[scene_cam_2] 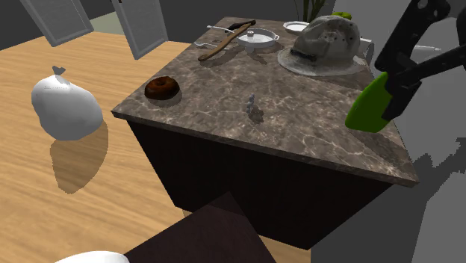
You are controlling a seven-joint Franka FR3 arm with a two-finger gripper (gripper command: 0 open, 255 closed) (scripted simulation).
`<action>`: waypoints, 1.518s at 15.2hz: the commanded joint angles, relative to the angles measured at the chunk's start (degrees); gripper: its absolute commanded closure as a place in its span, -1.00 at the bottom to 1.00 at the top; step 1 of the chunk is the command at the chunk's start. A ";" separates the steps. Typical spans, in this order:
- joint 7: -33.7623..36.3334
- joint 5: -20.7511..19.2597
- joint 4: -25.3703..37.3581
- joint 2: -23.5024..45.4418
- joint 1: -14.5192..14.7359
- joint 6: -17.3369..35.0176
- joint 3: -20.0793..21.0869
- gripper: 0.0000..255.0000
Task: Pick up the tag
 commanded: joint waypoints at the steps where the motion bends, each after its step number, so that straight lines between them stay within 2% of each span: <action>1: 0.00 0.00 0.00 0.00 0.00 0.00 0.00 -1.00; 13: -1.07 3.30 3.90 18.44 6.81 12.47 7.57 -1.00; 23: -1.25 2.49 11.41 34.99 11.35 19.69 14.28 -1.00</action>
